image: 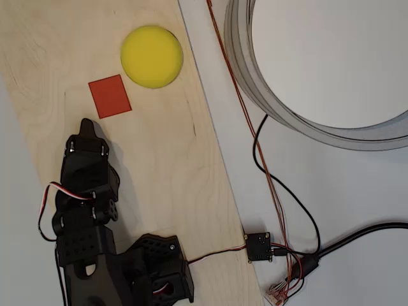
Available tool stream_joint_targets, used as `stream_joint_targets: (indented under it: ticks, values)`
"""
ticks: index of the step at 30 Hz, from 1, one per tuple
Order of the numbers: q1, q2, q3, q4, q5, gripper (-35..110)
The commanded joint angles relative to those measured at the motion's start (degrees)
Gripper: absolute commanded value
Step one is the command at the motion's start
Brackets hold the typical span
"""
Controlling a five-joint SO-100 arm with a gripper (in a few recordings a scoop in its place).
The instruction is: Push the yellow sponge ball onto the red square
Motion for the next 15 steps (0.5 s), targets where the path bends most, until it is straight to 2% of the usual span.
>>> stream_joint_targets:
  ticks: [1,10,12,15]
  values:
    - [-12.3,22.7,18.9,-52.4,-30.0,4]
    - [-12.2,22.6,18.5,-52.0,-30.1,4]
    - [-11.2,24.6,17.3,-47.9,-28.4,5]
    - [-8.7,30.3,12.5,-34.5,-27.6,5]
